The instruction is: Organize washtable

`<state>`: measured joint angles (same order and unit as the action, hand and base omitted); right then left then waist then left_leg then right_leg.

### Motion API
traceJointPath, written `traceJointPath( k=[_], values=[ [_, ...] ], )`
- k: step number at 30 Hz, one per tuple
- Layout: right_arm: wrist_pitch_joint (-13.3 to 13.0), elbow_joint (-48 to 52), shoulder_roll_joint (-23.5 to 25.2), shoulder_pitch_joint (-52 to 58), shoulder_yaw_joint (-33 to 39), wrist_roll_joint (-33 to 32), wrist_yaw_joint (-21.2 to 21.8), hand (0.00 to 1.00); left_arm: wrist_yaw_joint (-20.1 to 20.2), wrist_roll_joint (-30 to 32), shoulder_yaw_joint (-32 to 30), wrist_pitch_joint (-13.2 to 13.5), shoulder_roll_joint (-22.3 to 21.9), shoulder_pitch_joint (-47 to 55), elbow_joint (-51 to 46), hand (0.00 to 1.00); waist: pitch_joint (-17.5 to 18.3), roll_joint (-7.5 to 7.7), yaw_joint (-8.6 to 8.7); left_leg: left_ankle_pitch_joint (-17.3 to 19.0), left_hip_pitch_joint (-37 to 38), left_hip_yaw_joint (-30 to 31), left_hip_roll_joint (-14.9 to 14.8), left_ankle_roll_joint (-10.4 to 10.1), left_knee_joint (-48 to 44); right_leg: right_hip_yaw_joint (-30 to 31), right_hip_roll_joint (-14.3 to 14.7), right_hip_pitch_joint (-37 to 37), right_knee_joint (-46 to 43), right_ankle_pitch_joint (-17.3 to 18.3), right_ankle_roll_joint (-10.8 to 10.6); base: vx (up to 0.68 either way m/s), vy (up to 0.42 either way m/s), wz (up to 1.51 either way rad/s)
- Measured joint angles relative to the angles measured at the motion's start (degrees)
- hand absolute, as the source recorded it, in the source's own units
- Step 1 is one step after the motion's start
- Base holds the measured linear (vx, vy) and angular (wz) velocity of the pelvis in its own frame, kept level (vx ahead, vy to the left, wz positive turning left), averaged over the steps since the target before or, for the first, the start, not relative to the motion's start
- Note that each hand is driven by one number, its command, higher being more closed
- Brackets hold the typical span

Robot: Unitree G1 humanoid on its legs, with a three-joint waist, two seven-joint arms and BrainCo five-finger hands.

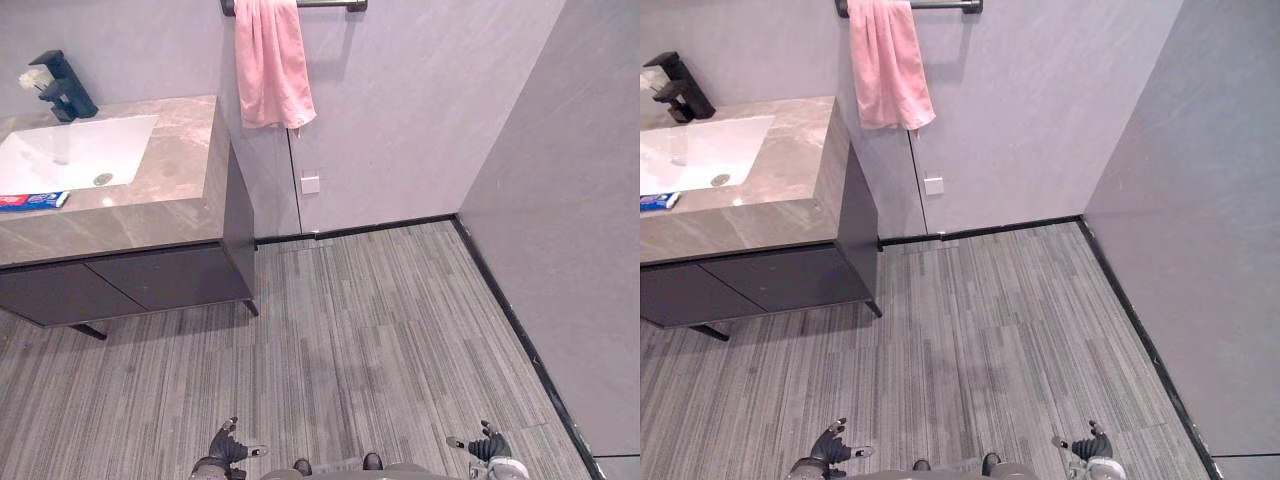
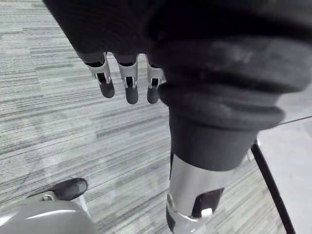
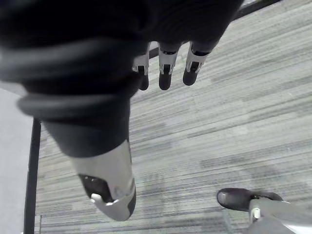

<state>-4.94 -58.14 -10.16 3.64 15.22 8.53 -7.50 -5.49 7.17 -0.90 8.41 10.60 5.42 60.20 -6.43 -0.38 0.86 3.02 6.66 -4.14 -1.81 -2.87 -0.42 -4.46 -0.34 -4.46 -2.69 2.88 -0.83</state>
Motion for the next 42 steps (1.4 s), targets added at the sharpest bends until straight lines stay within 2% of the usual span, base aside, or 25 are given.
traceJointPath(
  k=[4, 11, 20, 31, 35, 38, 39, 40, 42],
  values=[
    [-0.3, 1.0, 0.0, -0.6, -0.5, -0.2, 0.0, 0.0, 0.0, -0.9, -1.8, 0.9, -0.3, 0.0, -0.1, 0.0, -0.9, -0.26, 0.12, 0.0, 0.1, 0.1, 0.0, 0.0, 0.0, -0.1, 0.0, -0.3, 0.2, 0.0, 0.0, -0.02, -0.012, 0.02],
    [-0.3, 1.0, 0.0, -1.0, -0.5, -4.0, 0.0, 0.0, -0.3, -4.3, -2.1, 0.9, -1.2, 0.2, -0.1, 0.0, -1.1, -0.4, 0.08, 0.0, 0.0, 0.2, -0.1, 0.0, 0.2, -0.5, 0.1, -0.5, 0.8, 0.0, 0.0, -0.07, -0.022, 0.02],
    [-0.2, 0.9, 0.6, 0.2, -0.4, -5.8, 0.0, 0.0, -0.8, -4.4, -2.1, 0.8, -1.5, 1.5, 0.0, 0.0, -1.0, -0.49, 0.3, -0.4, -0.6, 0.4, -0.3, 0.3, 1.6, -1.6, 0.4, -0.4, 2.9, -1.1, -0.2, -0.06, -0.012, 0.05],
    [-0.2, 0.5, 1.9, -0.9, -0.5, -7.9, 0.0, 0.0, -0.9, -4.4, -2.1, 0.8, -1.5, 1.0, 0.0, 0.0, -1.1, -0.1, -0.02, -0.3, -0.5, -1.7, -0.1, 0.3, 2.4, -0.1, 0.3, -0.1, 3.9, -1.1, -0.3, 0.04, 0.005, -0.08],
    [-0.2, 0.6, 2.3, -2.5, -0.5, -8.0, 0.0, 0.0, -0.9, -4.4, -2.1, 0.8, -1.5, 0.8, -0.1, 0.0, -1.1, 0.01, -0.25, 1.1, -2.1, -3.4, -0.3, 0.6, 1.1, 1.3, 0.4, 1.9, 3.3, -0.8, -0.7, 0.02, 0.004, -0.18],
    [-0.2, 0.6, 2.3, -3.2, -0.5, -8.1, 0.0, 0.0, -0.9, -4.6, -2.0, 0.8, -1.7, 0.8, -0.1, 0.0, -1.3, 0.01, -0.31, 3.9, -3.7, -4.5, -0.4, 1.5, -2.5, 2.6, 0.2, 4.3, -1.1, 1.7, -1.4, 0.03, 0.028, -0.27],
    [-0.2, 0.6, 2.6, -3.3, -0.5, -8.1, 0.0, 0.0, -0.8, -5.0, -2.0, 0.8, -1.7, 0.8, -0.2, 0.0, -1.5, 0.34, -0.45, 6.0, -4.1, -5.5, -0.2, 2.0, -5.2, 3.4, -0.4, 6.8, -7.3, 5.0, -1.9, 0.03, 0.037, -0.23],
    [-0.2, 0.6, 2.7, -3.3, -0.5, -8.2, 0.0, 0.0, -0.8, -5.1, -2.0, 0.8, -1.7, 0.8, -0.2, 0.0, -1.7, 0.55, -0.54, 6.9, -4.1, -5.7, 0.0, 2.1, -6.3, 3.4, -0.8, 7.6, -9.9, 6.4, -2.2, 0.03, 0.065, -0.25],
    [-0.2, 0.6, 3.1, -3.3, -0.8, -8.5, 0.0, 0.0, -0.8, -5.3, -1.7, 0.8, -1.8, 0.7, -0.4, 0.0, -2.3, 0.97, -0.63, 10.3, -5.0, -6.4, 0.9, 3.2, -10.1, 2.7, -2.7, 12.5, -21.9, 10.0, -4.6, 0.0, 0.077, -0.19]
  ],
)
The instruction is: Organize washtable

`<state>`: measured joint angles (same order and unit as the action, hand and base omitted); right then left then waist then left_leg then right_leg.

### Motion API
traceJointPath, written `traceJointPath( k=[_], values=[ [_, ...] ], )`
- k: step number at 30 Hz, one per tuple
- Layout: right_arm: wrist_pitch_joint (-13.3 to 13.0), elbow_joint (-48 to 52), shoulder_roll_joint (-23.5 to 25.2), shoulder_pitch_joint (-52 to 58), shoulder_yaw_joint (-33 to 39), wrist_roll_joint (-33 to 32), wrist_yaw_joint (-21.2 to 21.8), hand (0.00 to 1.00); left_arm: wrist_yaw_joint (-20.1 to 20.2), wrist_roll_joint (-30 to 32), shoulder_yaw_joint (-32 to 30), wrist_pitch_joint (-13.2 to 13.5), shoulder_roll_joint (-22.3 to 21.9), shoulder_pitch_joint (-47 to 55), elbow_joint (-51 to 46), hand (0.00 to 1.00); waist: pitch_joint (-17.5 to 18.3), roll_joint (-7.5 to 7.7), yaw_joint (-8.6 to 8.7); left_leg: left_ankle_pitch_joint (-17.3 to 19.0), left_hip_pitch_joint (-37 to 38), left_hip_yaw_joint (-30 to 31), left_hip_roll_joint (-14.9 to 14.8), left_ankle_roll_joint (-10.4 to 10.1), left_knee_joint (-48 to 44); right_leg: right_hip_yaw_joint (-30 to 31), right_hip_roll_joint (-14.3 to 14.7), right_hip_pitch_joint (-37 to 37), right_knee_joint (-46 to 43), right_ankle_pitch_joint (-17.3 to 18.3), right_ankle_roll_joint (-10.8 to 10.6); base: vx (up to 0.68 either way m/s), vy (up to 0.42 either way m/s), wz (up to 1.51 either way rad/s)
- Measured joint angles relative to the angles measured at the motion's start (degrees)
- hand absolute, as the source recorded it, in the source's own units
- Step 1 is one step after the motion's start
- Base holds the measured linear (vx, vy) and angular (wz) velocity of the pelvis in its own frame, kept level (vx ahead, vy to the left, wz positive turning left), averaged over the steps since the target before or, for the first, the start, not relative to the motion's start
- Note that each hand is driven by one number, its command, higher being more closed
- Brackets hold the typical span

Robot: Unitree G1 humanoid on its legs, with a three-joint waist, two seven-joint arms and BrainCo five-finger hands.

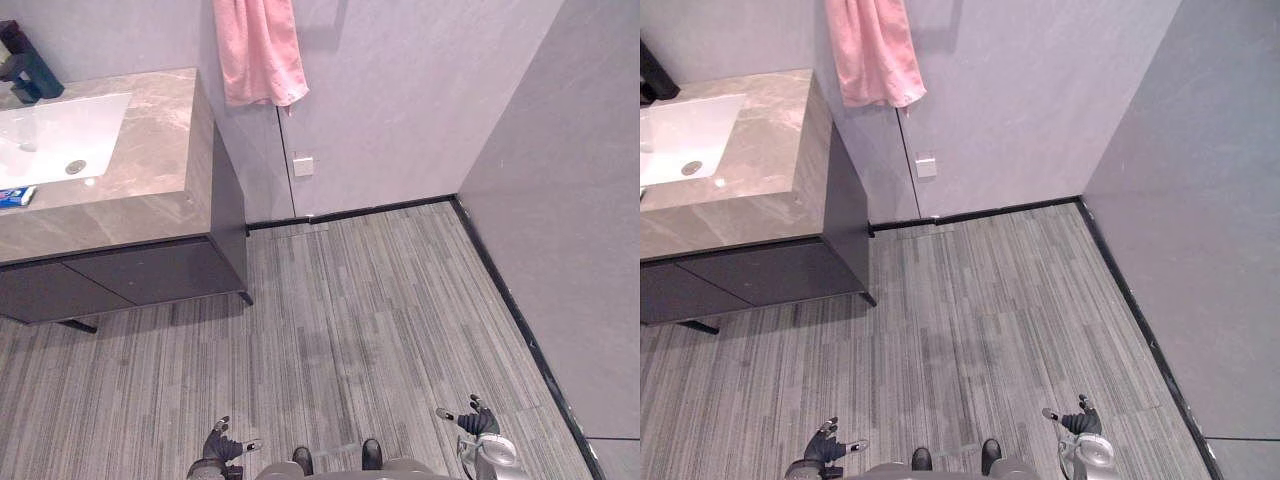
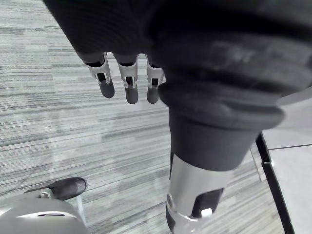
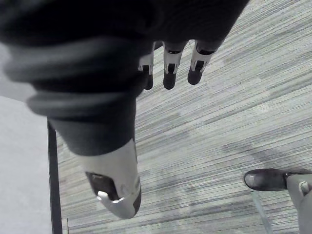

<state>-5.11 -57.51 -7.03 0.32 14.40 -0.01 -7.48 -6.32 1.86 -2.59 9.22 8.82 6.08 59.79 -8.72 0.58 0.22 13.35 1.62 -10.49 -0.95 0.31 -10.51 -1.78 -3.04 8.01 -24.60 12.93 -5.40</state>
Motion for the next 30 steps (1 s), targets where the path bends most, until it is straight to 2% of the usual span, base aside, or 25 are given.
traceJointPath(
  k=[1, 2, 3, 4, 7, 9, 10, 11, 12, 13, 14, 15, 16, 17, 19, 20, 21, 23, 24, 25, 26, 27, 28, 29, 30],
  values=[
    [0.0, 0.0, 0.0, 0.0, -0.3, -0.1, 0.0, 0.0, 0.0, -0.1, 0.3, 0.0, 0.0, -0.1, -0.1, 0.0, -0.1, -0.13, 0.0, 0.6, 0.0, -0.2, 0.1, 0.4, -0.5, -0.3, -0.4, 1.8, -3.8, 0.1, -0.1, 0.05, 0.1, -0.11],
    [0.1, 0.0, 0.2, 0.4, -1.1, -0.2, 0.0, 0.0, 0.0, -0.1, 0.5, 0.0, 0.4, -0.2, -0.2, 0.0, -0.6, 0.4, 0.16, 1.3, 0.5, -0.2, 0.9, 1.0, -1.1, -1.3, -1.9, 5.0, -11.6, 0.0, -0.2, 0.09, 0.083, 0.01],
    [0.2, 0.0, 0.5, 0.4, -1.4, -0.2, 0.0, 0.0, 0.0, -0.2, 0.5, 0.0, 0.7, -0.4, -0.3, 0.0, -1.0, 0.75, 0.31, 1.7, 1.5, 0.0, 1.4, 1.4, -1.3, -2.0, -2.9, 6.5, -15.5, -0.1, -0.5, 0.18, 0.069, 0.11],
    [0.4, -0.1, 1.1, 0.4, -1.5, -0.3, 0.0, 0.0, 0.0, -0.2, 0.4, -0.2, 1.1, -0.9, -0.7, 0.0, -2.0, 0.59, 0.56, 2.5, 2.8, 0.4, 1.6, 1.9, -1.7, -3.9, -4.3, 8.7, -20.8, 1.0, -0.4, 0.23, 0.034, 0.09],
    [0.6, -0.1, 0.9, -0.3, -2.6, -0.5, 0.0, 0.0, 0.0, -0.5, 0.4, -0.2, 1.3, -2.1, -1.9, 0.0, -2.7, -0.57, 0.97, 3.6, 5.0, 1.8, -0.2, 1.3, -0.9, -8.6, -3.9, 11.9, -19.6, 4.4, 0.5, 0.29, -0.023, 0.18],
    [0.6, 0.0, 0.4, -1.1, -3.3, -0.5, 0.0, 0.0, 0.0, -1.3, 0.4, -0.2, 1.2, -3.4, -2.0, 0.0, -3.7, -1.58, 1.89, 3.5, 6.7, 2.6, -2.8, 1.1, 0.6, -10.5, -1.8, 14.2, -14.2, 4.3, 1.3, 0.36, -0.123, 0.27],
    [0.6, 0.4, 0.1, -1.1, -3.7, -0.5, 0.0, 0.0, 0.0, -1.3, 0.4, -0.2, 1.2, -3.7, -2.0, 0.0, -3.9, -1.95, 2.15, 3.5, 7.5, 2.6, -3.9, 1.1, 0.8, -10.6, -0.6, 15.1, -10.1, 2.9, 2.3, 0.41, -0.147, 0.17],
    [0.5, 0.9, -0.4, -0.7, -3.7, -0.5, 0.0, 0.0, 0.0, -1.3, 0.6, -0.1, 1.2, -3.8, -1.9, 0.0, -3.7, -1.26, 2.25, 3.8, 9.2, 2.7, -4.3, -1.6, 1.0, -9.9, 0.3, 15.2, -1.9, -2.8, 3.1, 0.45, -0.164, 0.14],
    [0.5, 1.0, -0.4, -0.5, -3.7, -0.5, 0.0, 0.0, 0.0, -1.3, 0.6, -0.1, 1.3, -3.8, -1.9, 0.0, -3.7, -1.07, 2.27, 3.9, 9.4, 2.7, -4.3, -2.1, 1.0, -9.7, 0.3, 15.2, -1.2, -3.7, 3.2, 0.57, -0.227, 0.26],
    [0.6, 0.8, -1.5, 0.8, -3.5, -0.5, 0.0, 0.0, 0.0, -1.2, 0.6, -0.1, 0.5, -4.3, -1.6, 0.0, -3.4, -0.73, 2.23, 5.8, 11.8, 3.4, -5.4, -5.2, 0.7, -9.9, 0.1, 15.4, -3.6, -8.4, 7.3, 0.38, -0.176, 0.23],
    [0.6, 0.9, -1.4, 0.6, -3.4, -0.5, 0.0, 0.0, 0.1, -1.2, 0.6, 0.1, 0.3, -4.6, -1.7, 0.0, -3.4, -1.44, 2.21, 5.3, 11.4, 3.8, -6.6, -6.1, -0.7, -10.7, 0.5, 15.4, -5.1, -6.5, 7.9, 0.46, -0.233, 0.31],
    [0.5, 1.0, -1.2, 0.5, -3.2, -0.5, 0.1, 0.0, 0.1, -1.2, 0.5, 0.1, -0.1, -5.1, -1.8, 0.0, -3.5, -1.57, 2.59, 4.0, 9.4, 4.7, -7.1, -8.4, -6.2, -11.2, 1.0, 14.3, -5.0, -4.0, 8.9, 0.46, -0.249, 0.14],
    [0.5, 1.0, -1.0, 0.6, -3.2, -0.5, 0.0, 0.0, 0.1, -1.2, 0.1, 0.1, -0.6, -5.1, -1.8, 0.0, -3.7, -1.93, 2.51, 3.0, 7.7, 5.2, -7.8, -9.7, -10.9, -11.4, 1.6, 13.0, -4.3, -3.4, 9.6, 0.56, -0.313, 0.15],
    [0.6, 1.2, -0.6, 1.1, -3.4, -0.6, 0.0, 0.0, 0.1, -1.2, -0.5, 0.0, -2.0, -4.7, -1.8, 0.0, -4.1, -2.6, 2.37, -1.5, 1.5, 7.1, -10.2, -9.7, -27.1, -11.9, 3.1, 7.6, -0.6, -2.5, 10.2, 0.47, -0.258, 0.07],
    [0.5, 2.4, 0.4, 2.1, -3.6, -1.1, 0.0, 0.0, 0.1, -1.2, -0.5, 0.0, -3.0, -4.3, -2.0, 0.0, -4.3, -2.53, 1.96, -1.3, -3.5, 6.5, -12.4, -9.6, -40.6, -12.2, 4.4, 1.3, 3.2, -2.4, 10.4, 0.44, -0.212, 0.06],
    [0.3, 3.6, 1.0, 2.3, -3.6, -1.6, -0.1, 0.0, 0.1, -1.3, -0.5, 0.0, -3.8, -4.0, -2.3, 0.0, -4.5, -2.02, 1.61, -1.1, -6.6, 4.4, -13.7, -9.3, -46.2, -12.0, 4.8, -3.1, 5.8, -2.3, 10.7, 0.47, -0.196, -0.09],
    [0.1, 5.1, 1.3, 2.3, -3.6, -1.7, -0.1, 0.0, 0.1, -1.3, -0.4, 0.0, -4.7, -3.5, -3.7, 0.0, -4.5, -1.58, 1.23, -0.7, -9.8, 2.4, -14.4, -8.6, -48.0, -11.2, 5.0, -6.3, 8.2, -2.1, 10.8, 0.35, -0.136, -0.17],
    [-0.3, 6.3, 1.5, 2.1, -3.4, -1.7, -0.1, 0.0, 0.0, -1.4, -0.4, 0.0, -5.5, -3.8, -5.3, 0.0, -4.5, -1.63, 0.16, 0.0, -14.8, 1.1, -14.3, -7.4, -47.1, -10.1, 5.3, -9.0, 11.3, -2.0, 11.0, 0.29, -0.053, -0.27],
    [-0.3, 6.0, 1.6, 1.5, -2.9, -1.7, -0.1, 0.0, 0.0, -1.5, -0.4, 0.1, -5.5, -4.2, -5.6, 0.0, -4.5, -1.63, -0.54, 0.5, -17.9, 0.0, -13.7, -6.5, -43.3, -9.4, 5.2, -10.6, 12.8, -2.0, 10.9, 0.33, 0.015, -0.3],
    [-0.2, 5.9, 1.9, 1.4, -2.6, -1.7, -0.1, 0.0, -0.2, -1.6, -0.4, 0.1, -5.4, -4.5, -5.6, 0.0, -4.7, -1.31, -1.22, 0.7, -19.1, -0.9, -12.8, -6.1, -38.7, -8.9, 5.0, -11.8, 14.0, -2.0, 10.8, 0.28, 0.042, -0.24],
    [-0.2, 5.5, 2.2, 1.1, -2.3, -1.8, -0.2, 0.0, -0.3, -1.9, -0.3, 0.1, -5.3, -4.9, -5.6, 0.0, -4.9, -0.92, -1.22, 0.7, -20.0, -0.8, -10.4, -6.0, -29.9, -8.7, 4.3, -13.7, 15.6, -1.7, 10.2, 0.23, 0.05, -0.14],
    [-0.2, 5.3, 2.2, 1.0, -2.3, -1.8, -0.2, 0.0, -0.3, -2.0, -0.2, 0.0, -5.3, -4.9, -5.6, 0.0, -5.0, -0.81, -1.21, 0.4, -20.1, -0.8, -9.1, -5.9, -24.9, -8.6, 3.8, -14.5, 16.2, -1.3, 9.6, 0.29, 0.099, -0.04],
    [-0.3, 4.5, 2.0, 0.7, -1.9, -1.8, -0.3, 0.0, -0.3, -2.3, 0.2, 0.1, -5.4, -4.9, -5.6, 0.0, -4.9, -0.93, -1.14, -1.3, -19.6, -0.4, -6.9, -6.5, -14.8, -8.3, 3.2, -15.7, 17.2, -0.6, 8.5, 0.35, 0.157, -0.09],
    [-0.3, 3.7, 1.7, 0.7, -1.9, -1.8, -0.4, 0.0, -0.3, -2.3, 0.6, 0.1, -5.4, -4.7, -5.4, 0.0, -4.6, -1.41, -1.2, -4.6, -19.2, 0.1, -5.7, -5.4, -7.6, -7.7, 3.1, -16.5, 17.8, 0.5, 7.2, 0.37, 0.192, -0.18],
    [-0.2, 3.1, 1.7, 0.7, -1.9, -1.8, -0.5, 0.0, -0.2, -2.6, 0.6, 0.1, -5.4, -4.6, -5.2, 0.0, -4.6, -1.41, -1.34, -7.0, -19.1, 0.7, -5.1, -3.7, -7.5, -7.2, 2.9, -16.8, 17.5, 1.3, 6.7, 0.38, 0.215, -0.29]
  ],
)
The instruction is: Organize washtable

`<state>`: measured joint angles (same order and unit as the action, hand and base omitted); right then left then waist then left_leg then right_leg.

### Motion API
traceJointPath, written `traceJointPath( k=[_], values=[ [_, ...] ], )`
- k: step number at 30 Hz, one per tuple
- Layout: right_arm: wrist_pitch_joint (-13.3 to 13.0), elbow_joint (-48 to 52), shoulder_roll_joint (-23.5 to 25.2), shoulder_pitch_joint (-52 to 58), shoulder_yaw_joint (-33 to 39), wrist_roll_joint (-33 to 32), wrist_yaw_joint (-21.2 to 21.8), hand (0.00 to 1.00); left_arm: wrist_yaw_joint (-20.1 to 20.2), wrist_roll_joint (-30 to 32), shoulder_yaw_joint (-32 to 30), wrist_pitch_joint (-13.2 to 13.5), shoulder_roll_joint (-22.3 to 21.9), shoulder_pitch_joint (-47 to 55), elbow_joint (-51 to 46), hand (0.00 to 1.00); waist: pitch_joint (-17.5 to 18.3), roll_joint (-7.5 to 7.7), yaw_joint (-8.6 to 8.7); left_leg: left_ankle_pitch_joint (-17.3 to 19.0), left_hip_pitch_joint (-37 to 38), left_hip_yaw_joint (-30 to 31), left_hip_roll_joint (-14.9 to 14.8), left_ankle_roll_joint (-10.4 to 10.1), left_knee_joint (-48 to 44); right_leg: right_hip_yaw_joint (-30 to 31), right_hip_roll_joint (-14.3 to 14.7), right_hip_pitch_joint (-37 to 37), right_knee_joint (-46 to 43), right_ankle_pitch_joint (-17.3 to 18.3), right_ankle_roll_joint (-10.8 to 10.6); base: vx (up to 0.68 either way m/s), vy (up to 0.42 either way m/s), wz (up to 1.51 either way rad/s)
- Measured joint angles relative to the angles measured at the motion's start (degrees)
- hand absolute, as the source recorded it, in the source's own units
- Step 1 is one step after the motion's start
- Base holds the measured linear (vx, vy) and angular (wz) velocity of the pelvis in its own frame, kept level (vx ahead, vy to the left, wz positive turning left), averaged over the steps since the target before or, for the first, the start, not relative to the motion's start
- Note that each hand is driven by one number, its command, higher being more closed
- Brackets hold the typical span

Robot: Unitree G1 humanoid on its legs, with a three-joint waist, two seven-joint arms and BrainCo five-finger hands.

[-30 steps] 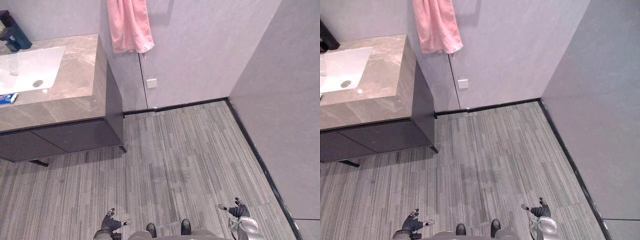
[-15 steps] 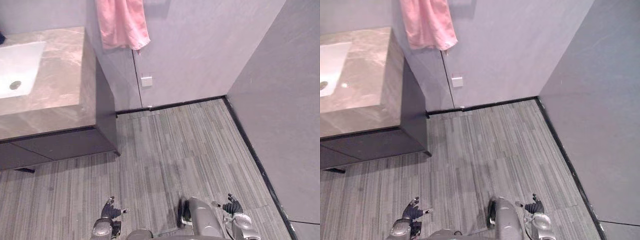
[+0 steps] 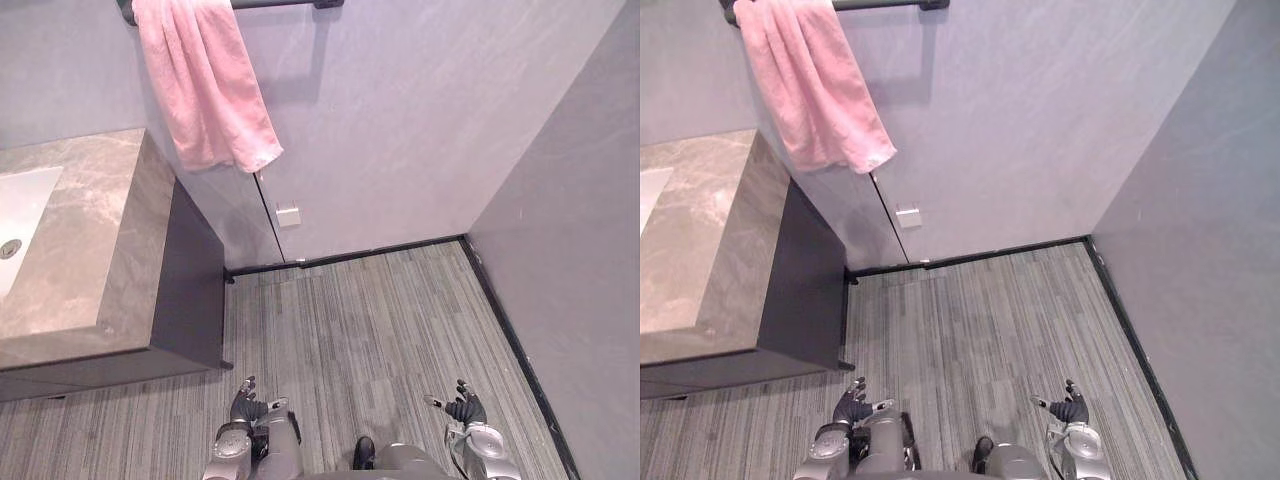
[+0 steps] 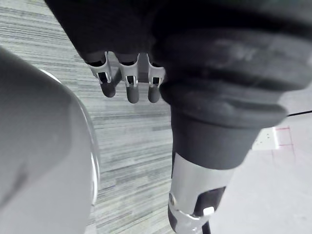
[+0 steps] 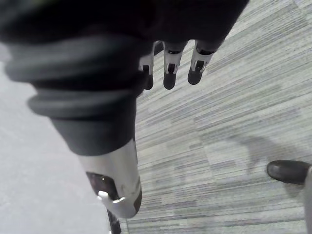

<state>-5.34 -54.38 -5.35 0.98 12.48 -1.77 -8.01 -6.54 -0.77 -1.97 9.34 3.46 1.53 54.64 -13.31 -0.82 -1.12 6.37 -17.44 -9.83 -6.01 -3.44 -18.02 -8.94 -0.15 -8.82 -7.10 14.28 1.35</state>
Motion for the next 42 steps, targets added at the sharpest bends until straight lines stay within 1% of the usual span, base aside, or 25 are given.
traceJointPath(
  k=[1, 2, 3, 5, 7, 8, 9, 11, 14, 16, 17, 18, 19, 21, 22, 24, 26, 27, 29, 30, 31, 32, 34, 39, 42],
  values=[
    [0.1, -0.6, 0.3, 0.0, 0.0, 0.0, -0.3, 0.0, -0.1, -0.6, -0.2, 0.0, 0.3, 0.0, 0.2, 0.0, 0.6, 0.3, -0.05, -2.3, 0.0, 0.7, 1.4, 2.6, -1.2, 1.0, -1.2, 0.0, -1.9, 2.2, -1.3, 0.46, 0.217, -0.29],
    [0.2, -1.1, 0.6, 0.2, 0.0, 0.1, -0.6, 0.0, 0.0, -0.8, -0.3, 0.0, 0.9, -0.1, 0.5, 0.0, 1.0, 1.88, -0.08, -1.0, -0.3, 0.2, 2.9, 4.4, -3.4, 1.6, -3.2, 0.3, -4.8, 4.3, -2.8, 0.48, 0.195, -0.23],
    [0.2, -1.2, 0.6, 0.5, 0.0, 0.1, -0.6, 0.0, -0.1, -0.8, -0.3, 0.0, 1.3, -0.4, 0.8, 0.0, 1.0, 2.53, 0.0, 0.0, -0.1, -0.4, 3.4, 4.6, -4.2, 2.1, -4.1, 1.1, -7.1, 4.9, -3.6, 0.48, 0.179, -0.16],
    [0.2, -1.2, 0.5, 0.6, 0.0, 0.3, -0.6, 0.0, -0.1, -0.8, -0.2, -0.1, 1.7, -0.5, 1.8, 0.0, 1.5, 3.47, 0.21, 2.9, 2.8, -1.2, 5.3, 6.2, -5.0, 4.8, -6.4, 5.8, -21.5, 4.3, -5.2, 0.48, 0.209, -0.06],
    [0.2, -1.8, 0.8, 0.7, 0.0, 0.6, -0.5, 0.0, -0.1, -0.8, 0.0, -0.1, 2.2, -0.4, 2.1, 0.0, 1.8, 4.0, 0.29, 3.9, 6.2, -1.0, 6.7, 7.4, -3.6, 7.2, -7.4, 9.6, -33.0, 1.1, -8.9, 0.47, 0.163, 0.18],
    [0.2, -2.8, 1.0, 0.6, 0.0, 0.8, -0.4, 0.0, -0.1, -0.8, 0.2, -0.2, 2.4, -0.4, 2.3, 0.0, 1.8, 3.92, 0.34, 5.0, 9.3, -0.1, 7.2, 7.7, -2.2, 7.7, -7.7, 12.2, -40.9, 1.3, -9.0, 0.53, 0.112, 0.25],
    [0.2, -2.7, 1.4, 0.6, -0.3, 0.9, -0.3, 0.0, -0.1, -0.8, 0.2, -0.2, 2.4, -0.3, 2.3, 0.0, 1.7, 3.77, 0.14, 5.7, 12.8, 0.7, 7.3, 7.7, -0.2, 7.1, -7.7, 14.3, -46.0, 2.5, -7.6, 0.41, 0.06, 0.2],
    [0.1, -2.6, 1.5, 0.6, -1.8, 1.1, -0.1, 0.0, -0.1, -0.8, 0.0, -0.2, 2.7, -0.2, 2.2, 0.0, 1.7, 3.42, 0.4, 5.8, 17.7, 2.2, 7.0, 7.6, 3.2, 4.5, -7.3, 17.6, -47.4, 4.1, -5.3, 0.37, -0.007, 0.33],
    [0.1, -2.6, 1.5, 0.8, -1.8, 1.3, 0.5, 0.0, 0.0, -0.9, -0.6, -0.2, 1.8, -0.3, 2.2, 0.0, 1.3, 2.14, 0.64, 5.9, 22.4, 4.6, 4.3, 7.5, 6.0, 3.6, -4.8, 23.5, -37.8, 5.0, -4.3, 0.38, -0.116, 0.45],
    [0.0, -2.2, 1.3, 1.0, -1.6, 1.1, 0.5, 0.0, 0.0, -0.9, -0.9, -0.2, 1.2, -0.2, 2.2, 0.0, 1.6, 2.04, 1.25, 6.8, 23.3, 6.5, 2.9, 5.9, 6.1, 4.7, -3.5, 25.8, -26.7, 2.9, -5.2, 0.38, -0.195, 0.63],
    [0.0, -2.3, 1.4, 1.9, -1.7, 1.1, 0.5, 0.0, 0.1, -0.8, -0.7, -0.2, 1.8, 0.4, 2.2, 0.0, 2.3, 3.98, 1.65, 7.9, 23.6, 8.2, 4.1, 3.4, 5.9, 6.4, -3.9, 25.1, -15.8, -5.4, -4.9, 0.28, -0.177, 0.69],
    [0.1, -2.6, 1.4, 2.2, -1.6, 1.1, 0.5, 0.0, 0.1, -0.8, -0.9, -0.2, 1.3, 0.3, 2.7, 0.0, 2.0, 4.0, 1.75, 9.1, 24.4, 9.2, 3.8, 1.6, 5.9, 6.0, -4.3, 24.4, -16.4, -9.4, -2.7, 0.34, -0.21, 0.66],
    [0.3, -3.0, 1.2, 2.4, -0.7, 1.1, 0.4, 0.0, 0.2, -0.8, -1.0, -0.3, -0.1, 0.4, 3.4, 0.0, 2.6, 2.14, 1.15, 9.5, 25.1, 9.9, 1.7, 0.5, 6.1, 5.0, -2.9, 24.2, -18.1, -8.2, -1.9, 0.33, -0.221, 0.45],
    [0.2, -2.5, 1.5, 2.9, 0.8, 1.1, 0.4, 0.0, 0.2, -0.8, -1.0, -0.3, -1.5, 0.6, 3.3, 0.0, 3.0, 1.28, 1.05, 9.1, 24.3, 9.8, 0.5, -0.9, 4.7, 2.6, -2.9, 23.6, -18.9, -5.2, -1.3, 0.29, -0.22, 0.59],
    [0.2, -1.8, 1.8, 3.4, 1.3, 0.4, 0.4, 0.0, 0.3, -0.8, -1.6, -0.3, -2.3, 0.3, 3.2, 0.0, 2.9, 0.75, 2.09, 9.3, 22.0, 10.0, -0.6, -2.4, -0.5, -0.3, -3.2, 21.8, -18.1, -4.2, -0.7, 0.25, -0.222, 1.01],
    [0.3, 0.0, 1.9, 5.3, 0.9, 0.0, 0.3, 0.0, 0.3, -0.9, -3.9, -0.3, -3.3, -0.3, 2.3, 0.0, 2.6, 0.6, 1.69, 8.6, 14.6, 7.4, -4.5, -6.3, -17.7, -3.9, -2.7, 16.1, -15.0, -3.2, 0.0, 0.22, -0.196, 1.01],
    [0.2, 0.8, 2.4, 5.8, 0.8, -0.4, 0.1, 0.0, 0.2, -0.9, -4.8, -0.3, -3.2, 0.1, 0.3, 0.0, 2.6, 0.87, 0.3, 9.0, 11.0, 0.6, -9.0, -5.7, -27.2, -6.0, -2.4, 11.0, -12.8, -2.6, 0.4, 0.16, -0.107, 0.43],
    [0.2, 0.9, 2.5, 5.8, 1.0, -0.6, 0.0, 0.0, 0.1, -0.9, -4.8, -0.3, -3.3, 0.2, 0.2, 0.0, 2.5, 1.39, 0.17, 8.9, 10.7, -1.0, -9.7, -5.1, -26.8, -6.2, -2.4, 10.1, -12.0, -2.6, 0.4, 0.12, -0.047, 0.24],
    [-0.1, 1.8, 2.7, 5.3, 1.1, -1.8, -0.6, 0.0, 0.1, -1.1, -4.8, -0.4, -3.4, 0.1, 0.3, 0.0, 3.0, 0.53, 0.23, 8.8, 9.3, -3.9, -9.8, -3.1, -16.5, -6.7, -2.9, 8.6, -9.9, -2.9, -0.4, 0.12, 0.036, 0.14],
    [-0.2, 1.7, 2.5, 5.2, 1.1, -2.1, -0.6, 0.0, 0.1, -1.1, -4.8, -0.4, -3.4, 0.1, 0.4, 0.0, 3.1, 0.1, 0.19, 7.0, 9.3, -4.1, -9.7, -1.4, -12.5, -6.7, -2.9, 8.5, -9.7, -3.0, -0.8, 0.18, 0.135, 0.06],
    [-0.1, 1.1, 2.4, 5.1, 1.3, -2.2, -0.6, 0.0, 0.0, -1.4, -4.6, -0.4, -3.1, 0.1, 1.0, 0.0, 3.6, -1.14, 0.16, 1.9, 9.7, -3.2, -8.6, -1.7, -4.6, -6.3, -2.8, 8.7, -9.9, -2.7, -2.0, 0.18, 0.111, 0.11],
    [0.2, 0.4, 3.2, 5.0, 1.1, -2.2, -0.6, 0.0, -0.1, -1.5, -4.3, -0.4, -2.5, 0.1, 1.7, 0.0, 3.8, 0.02, 0.18, 0.6, 11.2, -3.0, -6.8, -1.6, -1.7, -5.6, -3.6, 8.7, -9.2, -3.2, -2.8, 0.22, 0.152, 0.17],
    [0.2, -1.1, 3.5, 4.8, 1.2, -2.2, -0.6, 0.0, -0.1, -2.1, -3.0, -0.4, -0.7, 0.1, 2.0, 0.0, 4.0, 1.43, -0.02, -0.7, 12.3, -3.0, -4.7, -1.1, 2.0, -5.0, -4.6, 7.9, -6.4, -4.4, -3.8, 0.11, 0.079, 0.15],
    [0.2, -1.8, 3.2, 4.8, 2.3, -2.1, -0.7, 0.0, 0.0, -2.0, -2.0, -0.5, 1.0, 1.4, 3.5, 0.0, 4.2, 1.9, 0.2, -3.8, 17.5, -3.1, -0.7, -0.5, 9.5, -4.4, -6.5, 5.0, -3.4, -5.3, -4.7, 0.04, 0.07, 0.05],
    [0.1, -3.4, 2.9, 4.4, 2.3, -2.1, -0.7, 0.0, 0.1, -1.9, -0.6, -0.5, 2.0, 1.5, 4.0, 0.0, 4.3, 1.81, 0.28, -6.4, 18.8, -2.8, -0.1, -0.6, 14.2, -4.3, -6.5, 5.4, -3.0, -5.8, -4.7, -0.03, -0.006, 0.02]
  ],
)
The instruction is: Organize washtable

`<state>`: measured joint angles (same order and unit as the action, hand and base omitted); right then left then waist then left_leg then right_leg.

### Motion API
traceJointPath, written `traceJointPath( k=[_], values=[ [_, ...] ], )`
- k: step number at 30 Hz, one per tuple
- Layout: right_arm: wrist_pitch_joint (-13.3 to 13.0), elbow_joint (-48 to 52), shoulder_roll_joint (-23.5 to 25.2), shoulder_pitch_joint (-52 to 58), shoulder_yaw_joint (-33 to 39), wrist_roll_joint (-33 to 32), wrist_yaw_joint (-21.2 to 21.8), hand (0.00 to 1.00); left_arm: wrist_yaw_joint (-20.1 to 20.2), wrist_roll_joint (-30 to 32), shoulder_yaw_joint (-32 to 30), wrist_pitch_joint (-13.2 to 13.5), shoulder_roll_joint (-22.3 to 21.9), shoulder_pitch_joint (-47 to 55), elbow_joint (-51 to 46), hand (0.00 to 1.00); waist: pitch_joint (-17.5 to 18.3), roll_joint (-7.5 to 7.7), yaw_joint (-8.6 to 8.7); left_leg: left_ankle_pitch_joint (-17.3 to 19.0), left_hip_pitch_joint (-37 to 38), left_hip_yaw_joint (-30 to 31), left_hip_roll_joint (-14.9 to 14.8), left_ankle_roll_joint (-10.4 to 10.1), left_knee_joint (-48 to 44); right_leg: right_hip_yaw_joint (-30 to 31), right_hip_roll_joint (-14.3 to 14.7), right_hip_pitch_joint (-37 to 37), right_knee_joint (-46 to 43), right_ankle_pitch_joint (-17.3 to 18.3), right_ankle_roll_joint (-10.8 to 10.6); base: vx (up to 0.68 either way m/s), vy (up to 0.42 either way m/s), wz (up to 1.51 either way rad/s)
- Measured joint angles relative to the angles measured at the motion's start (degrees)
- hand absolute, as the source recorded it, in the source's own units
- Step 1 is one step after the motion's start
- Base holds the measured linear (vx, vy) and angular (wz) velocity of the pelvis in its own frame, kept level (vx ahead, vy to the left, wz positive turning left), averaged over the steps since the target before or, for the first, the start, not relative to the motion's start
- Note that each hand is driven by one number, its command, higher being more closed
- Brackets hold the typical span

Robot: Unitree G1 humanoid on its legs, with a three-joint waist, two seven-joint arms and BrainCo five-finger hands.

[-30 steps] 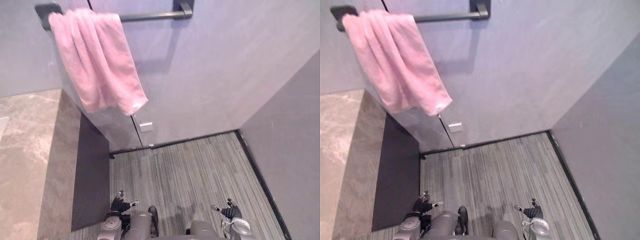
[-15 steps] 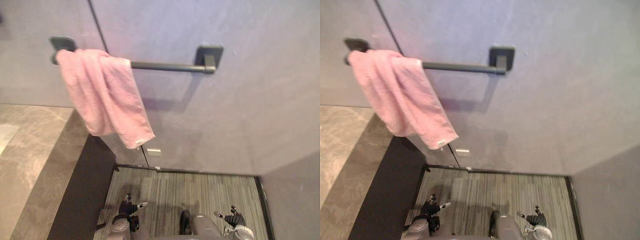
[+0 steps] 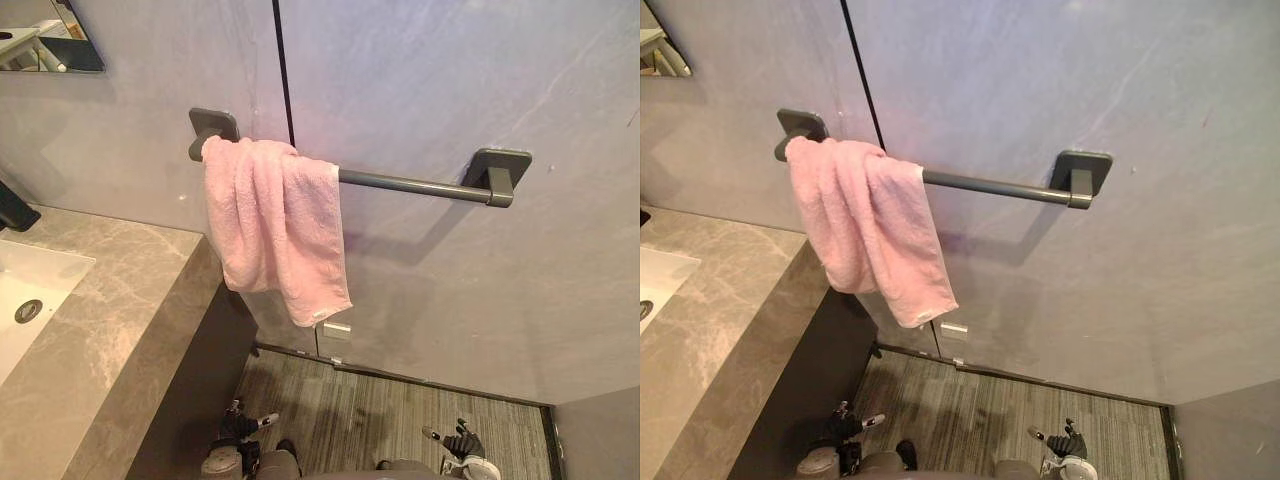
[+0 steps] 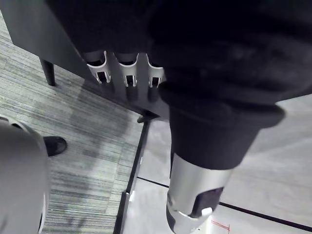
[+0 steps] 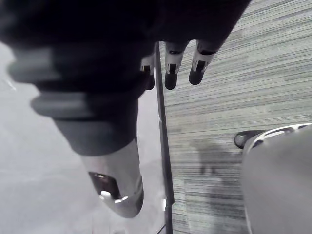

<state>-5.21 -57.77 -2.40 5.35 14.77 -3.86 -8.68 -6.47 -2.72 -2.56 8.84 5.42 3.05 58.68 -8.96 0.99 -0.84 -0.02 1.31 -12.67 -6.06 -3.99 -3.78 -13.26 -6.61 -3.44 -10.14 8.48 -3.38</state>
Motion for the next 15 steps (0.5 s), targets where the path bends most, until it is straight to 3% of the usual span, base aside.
traceJointPath(
  k=[7, 12, 15],
  values=[
    [0.0, -0.4, -0.7, 0.3, -0.5, 0.5, 0.0, 0.0, -0.3, -0.1, 1.0, 0.1, 0.7, 0.7, -3.0, 0.0, 0.8, 0.12, 0.08, -2.4, 1.6, 0.1, 0.5, 0.1, 5.4, 1.5, 0.4, 1.8, 0.3, -1.0, 0.2, -0.07, 0.006, -0.08],
    [-0.4, 1.5, -1.5, 0.7, -2.8, 0.5, 0.0, 0.0, -2.6, -1.4, 2.4, 0.9, 1.9, 3.7, -23.6, 0.0, 1.1, -0.12, 0.05, -2.7, 1.7, 1.4, 1.2, 0.2, 6.4, 1.6, 0.1, 2.1, 0.4, -1.0, 0.1, -0.03, 0.019, 0.03],
    [-1.0, 3.1, -2.1, 0.8, -3.8, 0.8, 0.0, 0.0, -4.1, -1.9, 1.9, 3.2, 2.2, 5.6, -36.6, 0.0, 2.4, -0.86, 0.05, -2.7, 1.5, 2.0, 1.7, 0.3, 7.2, 2.1, 0.1, 2.8, 0.5, -0.7, -0.3, 0.05, 0.005, -0.06]
  ],
)
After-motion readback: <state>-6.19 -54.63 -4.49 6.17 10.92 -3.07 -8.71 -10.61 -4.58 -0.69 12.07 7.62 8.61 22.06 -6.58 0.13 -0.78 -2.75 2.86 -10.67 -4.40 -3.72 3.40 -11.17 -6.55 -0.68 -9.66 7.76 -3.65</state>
